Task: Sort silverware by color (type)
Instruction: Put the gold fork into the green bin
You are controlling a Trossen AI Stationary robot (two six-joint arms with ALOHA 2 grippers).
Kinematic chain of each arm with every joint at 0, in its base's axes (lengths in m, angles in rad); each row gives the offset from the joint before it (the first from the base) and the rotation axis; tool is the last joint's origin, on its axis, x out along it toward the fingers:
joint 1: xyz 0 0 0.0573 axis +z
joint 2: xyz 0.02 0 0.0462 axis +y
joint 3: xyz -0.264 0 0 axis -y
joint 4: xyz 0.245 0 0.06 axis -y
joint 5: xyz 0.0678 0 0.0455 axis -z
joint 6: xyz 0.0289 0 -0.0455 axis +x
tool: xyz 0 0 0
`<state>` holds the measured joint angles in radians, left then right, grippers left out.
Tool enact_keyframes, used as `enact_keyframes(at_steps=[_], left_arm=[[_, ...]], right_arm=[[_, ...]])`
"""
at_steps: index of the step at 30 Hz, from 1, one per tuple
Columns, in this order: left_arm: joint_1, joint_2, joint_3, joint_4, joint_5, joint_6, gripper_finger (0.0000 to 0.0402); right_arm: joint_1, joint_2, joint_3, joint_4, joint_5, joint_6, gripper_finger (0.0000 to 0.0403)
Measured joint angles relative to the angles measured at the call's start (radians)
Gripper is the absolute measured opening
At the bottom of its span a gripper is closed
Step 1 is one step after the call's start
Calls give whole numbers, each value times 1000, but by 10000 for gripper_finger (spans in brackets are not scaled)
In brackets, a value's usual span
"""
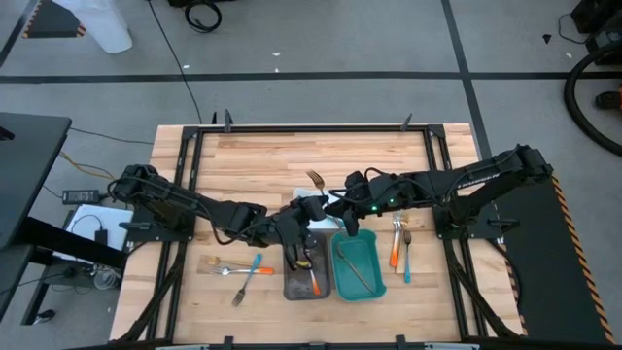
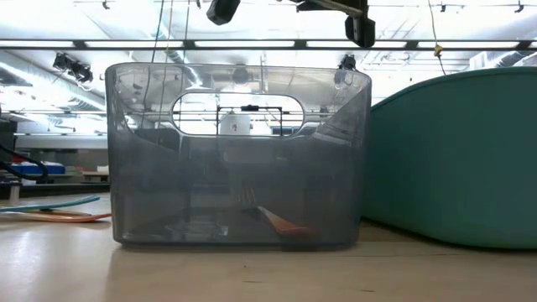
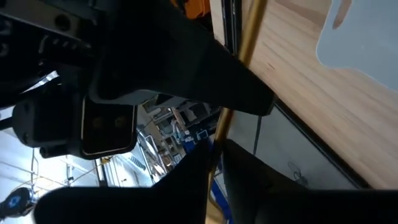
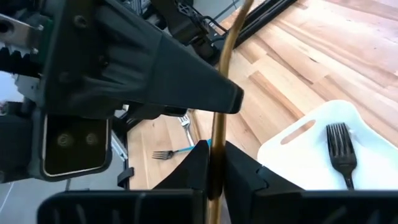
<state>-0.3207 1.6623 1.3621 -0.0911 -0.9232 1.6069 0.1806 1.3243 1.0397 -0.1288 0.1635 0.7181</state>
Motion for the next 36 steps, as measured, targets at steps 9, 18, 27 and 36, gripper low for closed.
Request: enact_keyframes(at_steps=[9, 18, 27, 36], left_arm=[[-52, -1, 0, -4, 32, -162, 122], [-118, -40, 0, -304, 169, -669, 117], [-125, -43, -16, -504, 358, -1048, 101], [-145, -49, -132, -516, 395, -1181, 79]], right_arm=[[1, 0, 0, -12, 20, 0, 38], [21, -2, 0, -170, 26, 111, 38], [107, -2, 0, -285, 18, 296, 38], [215, 35, 0, -366, 61, 431, 38]])
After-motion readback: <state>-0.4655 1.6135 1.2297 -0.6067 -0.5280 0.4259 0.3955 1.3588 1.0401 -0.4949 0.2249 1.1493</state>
